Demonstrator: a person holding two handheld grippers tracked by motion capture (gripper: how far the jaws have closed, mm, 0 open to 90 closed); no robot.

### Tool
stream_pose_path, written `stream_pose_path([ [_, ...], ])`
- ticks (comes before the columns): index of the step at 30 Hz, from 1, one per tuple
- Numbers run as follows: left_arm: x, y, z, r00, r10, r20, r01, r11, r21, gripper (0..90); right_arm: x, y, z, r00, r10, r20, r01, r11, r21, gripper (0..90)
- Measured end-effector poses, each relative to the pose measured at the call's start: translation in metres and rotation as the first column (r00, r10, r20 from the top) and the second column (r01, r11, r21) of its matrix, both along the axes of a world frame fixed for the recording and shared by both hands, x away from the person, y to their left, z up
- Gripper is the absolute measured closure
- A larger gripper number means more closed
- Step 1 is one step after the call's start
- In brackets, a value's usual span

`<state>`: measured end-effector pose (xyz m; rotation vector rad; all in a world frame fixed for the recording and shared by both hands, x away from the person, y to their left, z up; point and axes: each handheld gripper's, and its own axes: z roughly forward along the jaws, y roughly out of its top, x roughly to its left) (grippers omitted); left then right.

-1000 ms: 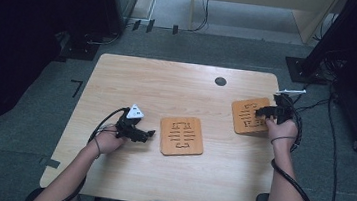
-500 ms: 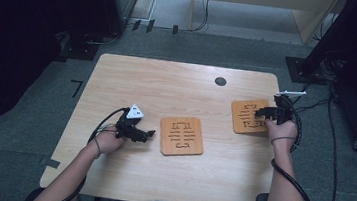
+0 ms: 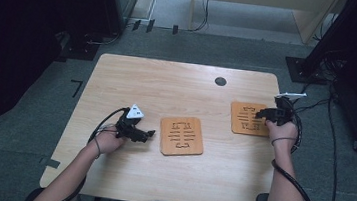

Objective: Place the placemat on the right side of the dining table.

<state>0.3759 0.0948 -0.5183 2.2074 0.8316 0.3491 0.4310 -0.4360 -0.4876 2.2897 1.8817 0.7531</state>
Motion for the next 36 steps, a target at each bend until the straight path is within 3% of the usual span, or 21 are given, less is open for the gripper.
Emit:
stream_pose_path([
  [17, 0.0, 0.0, 0.0, 1.0, 0.0, 0.0, 0.0, 1.0, 0.0, 11.3, -0.001, 0.009, 0.006, 0.9993, 0.032, 0.02, -0.032, 0.999, -0.014, 35.4],
  [23, 0.0, 0.0, 0.0, 1.0, 0.0, 0.0, 0.0, 1.0, 0.0, 11.3, 0.0, 0.02, 0.007, 0.9964, 0.083, 0.022, -0.082, 0.996, -0.027, 33.4],
  [32, 0.0, 0.0, 0.0, 1.0, 0.0, 0.0, 0.0, 1.0, -0.001, 11.3, 0.001, 0.033, 0.007, 0.9939, 0.108, 0.023, -0.107, 0.994, -0.031, 30.0],
  [36, 0.0, 0.0, 0.0, 1.0, 0.0, 0.0, 0.0, 1.0, 0.0, 11.3, 0.002, 0.04, 0.005, 0.9868, 0.16, 0.028, -0.16, 0.987, -0.009, 22.3],
])
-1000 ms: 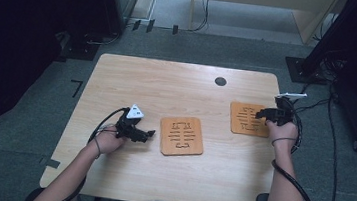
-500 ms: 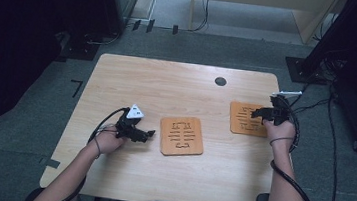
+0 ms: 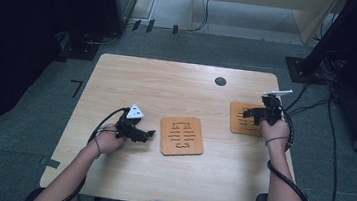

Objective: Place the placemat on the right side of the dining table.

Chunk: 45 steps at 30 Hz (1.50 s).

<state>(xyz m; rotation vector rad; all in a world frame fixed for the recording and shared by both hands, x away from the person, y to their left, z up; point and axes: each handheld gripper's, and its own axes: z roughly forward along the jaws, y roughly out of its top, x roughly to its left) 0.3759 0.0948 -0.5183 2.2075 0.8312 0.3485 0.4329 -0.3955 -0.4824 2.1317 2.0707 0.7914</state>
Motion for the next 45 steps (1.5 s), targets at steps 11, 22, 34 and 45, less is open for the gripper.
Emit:
stream_pose_path([
  [11, 0.0, 0.0, 0.0, 1.0, 0.001, -0.001, -0.001, 1.0, -0.001, 11.3, 0.001, 0.016, -0.001, 0.9991, 0.042, 0.001, -0.042, 0.999, -0.022, 22.5],
  [22, 0.0, -0.001, 0.0, 1.0, 0.0, -0.001, 0.0, 1.0, -0.001, 10.9, -0.001, 0.04, 0.0, 0.9938, 0.112, 0.001, -0.111, 0.993, -0.036, 22.4],
  [34, 0.002, -0.002, 0.0, 1.0, -0.004, -0.003, 0.004, 1.0, -0.001, 10.6, -0.003, 0.056, 0.001, 0.9889, 0.149, 0.008, -0.148, 0.988, -0.033, 22.4],
  [45, 0.004, -0.004, 0.0, 0.9999, -0.012, -0.003, 0.012, 0.9999, -0.001, 10.4, -0.009, 0.07, 0.0, 0.9811, 0.194, 0.005, -0.193, 0.981, -0.032, 22.5],
])
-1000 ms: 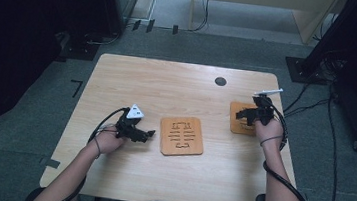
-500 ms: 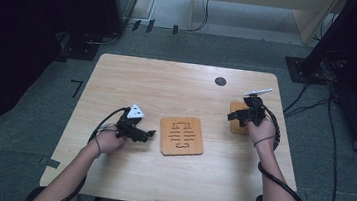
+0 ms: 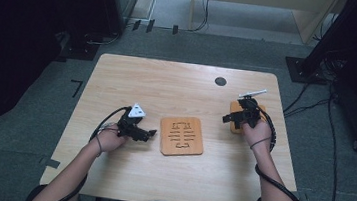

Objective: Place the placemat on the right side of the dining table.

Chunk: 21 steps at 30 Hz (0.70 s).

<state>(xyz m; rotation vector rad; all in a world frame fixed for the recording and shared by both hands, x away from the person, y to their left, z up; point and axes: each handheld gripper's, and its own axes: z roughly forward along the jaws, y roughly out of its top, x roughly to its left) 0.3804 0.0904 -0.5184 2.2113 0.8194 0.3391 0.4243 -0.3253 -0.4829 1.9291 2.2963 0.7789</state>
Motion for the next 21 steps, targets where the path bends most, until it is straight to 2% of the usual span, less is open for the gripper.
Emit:
stream_pose_path([
  [21, 0.002, -0.001, 0.0, 1.0, -0.003, -0.001, 0.003, 1.0, 0.002, 10.4, -0.007, 0.038, -0.002, 0.9944, 0.105, -0.014, -0.104, 0.995, 0.006, 22.4],
])
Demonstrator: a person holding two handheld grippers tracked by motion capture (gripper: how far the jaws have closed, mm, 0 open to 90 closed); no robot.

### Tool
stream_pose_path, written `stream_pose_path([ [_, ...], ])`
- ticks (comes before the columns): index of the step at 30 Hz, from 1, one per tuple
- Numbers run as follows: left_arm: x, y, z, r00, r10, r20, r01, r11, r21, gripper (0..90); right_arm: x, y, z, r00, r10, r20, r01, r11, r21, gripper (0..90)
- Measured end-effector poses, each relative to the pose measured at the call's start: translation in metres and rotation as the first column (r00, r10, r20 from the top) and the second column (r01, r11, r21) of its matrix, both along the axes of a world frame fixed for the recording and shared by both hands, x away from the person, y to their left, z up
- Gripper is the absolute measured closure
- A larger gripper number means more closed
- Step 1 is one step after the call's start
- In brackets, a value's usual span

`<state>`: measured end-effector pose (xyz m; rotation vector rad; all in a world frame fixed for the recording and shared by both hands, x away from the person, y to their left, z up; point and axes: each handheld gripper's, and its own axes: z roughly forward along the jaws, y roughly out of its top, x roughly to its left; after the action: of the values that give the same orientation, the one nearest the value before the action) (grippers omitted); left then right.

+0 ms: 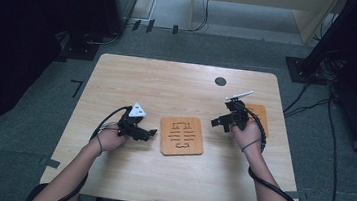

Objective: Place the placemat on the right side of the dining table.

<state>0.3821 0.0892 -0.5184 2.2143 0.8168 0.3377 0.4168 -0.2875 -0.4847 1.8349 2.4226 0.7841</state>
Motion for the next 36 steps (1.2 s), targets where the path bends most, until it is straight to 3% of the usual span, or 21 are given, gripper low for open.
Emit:
stream_pose_path([
  [25, 0.0, 0.0, 0.0, 1.0, 0.001, 0.001, -0.001, 1.0, -0.001, 10.4, -0.005, 0.03, -0.004, 0.9966, 0.082, 0.007, -0.082, 0.997, -0.007, 20.3],
  [36, 0.0, -0.001, 0.0, 1.0, 0.001, 0.001, -0.001, 1.0, 0.0, 10.4, -0.009, 0.042, -0.005, 0.9908, 0.131, 0.036, -0.127, 0.988, -0.085, 14.8],
])
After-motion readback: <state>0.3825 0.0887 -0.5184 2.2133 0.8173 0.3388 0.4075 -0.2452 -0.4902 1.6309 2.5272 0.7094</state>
